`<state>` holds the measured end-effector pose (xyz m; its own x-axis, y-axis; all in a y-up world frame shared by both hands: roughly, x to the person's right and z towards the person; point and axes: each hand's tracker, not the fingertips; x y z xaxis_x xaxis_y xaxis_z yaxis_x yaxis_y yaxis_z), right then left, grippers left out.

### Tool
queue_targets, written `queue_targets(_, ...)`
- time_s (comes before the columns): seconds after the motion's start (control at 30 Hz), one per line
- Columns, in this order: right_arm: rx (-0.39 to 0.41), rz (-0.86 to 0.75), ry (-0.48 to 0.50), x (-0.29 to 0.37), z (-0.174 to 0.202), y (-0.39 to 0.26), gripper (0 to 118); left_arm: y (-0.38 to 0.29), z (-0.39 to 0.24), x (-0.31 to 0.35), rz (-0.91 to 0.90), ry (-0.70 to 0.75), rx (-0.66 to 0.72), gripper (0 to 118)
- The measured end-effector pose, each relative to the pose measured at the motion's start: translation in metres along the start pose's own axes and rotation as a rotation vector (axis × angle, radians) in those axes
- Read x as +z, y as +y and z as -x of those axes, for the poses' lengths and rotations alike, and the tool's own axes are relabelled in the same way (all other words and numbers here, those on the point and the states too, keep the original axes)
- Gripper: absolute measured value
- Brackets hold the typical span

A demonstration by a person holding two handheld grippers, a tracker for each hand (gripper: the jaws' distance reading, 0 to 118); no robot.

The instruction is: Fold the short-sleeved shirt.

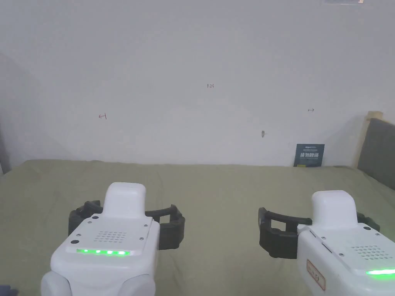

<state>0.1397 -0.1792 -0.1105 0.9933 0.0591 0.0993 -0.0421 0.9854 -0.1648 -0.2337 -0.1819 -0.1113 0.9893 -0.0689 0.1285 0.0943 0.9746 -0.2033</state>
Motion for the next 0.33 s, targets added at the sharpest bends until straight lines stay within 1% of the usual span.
queue_targets(0.07, 0.006, 0.004, -0.001, 0.0006, 0.0006, -0.0035, 118, -0.0026, 0.0032, 0.0021, 0.009, 0.005, 0.015, 118)
queue_targets(0.17, -0.007, -0.002, 0.007, 0.0022, 0.0003, -0.0057, 118, -0.0069, 0.0066, 0.0028, 0.017, 0.008, 0.031, 118)
queue_targets(0.33, -0.016, 0.000, 0.009, 0.0009, 0.0016, -0.0051, 118, -0.0082, 0.0056, 0.0046, 0.020, 0.023, 0.016, 118)
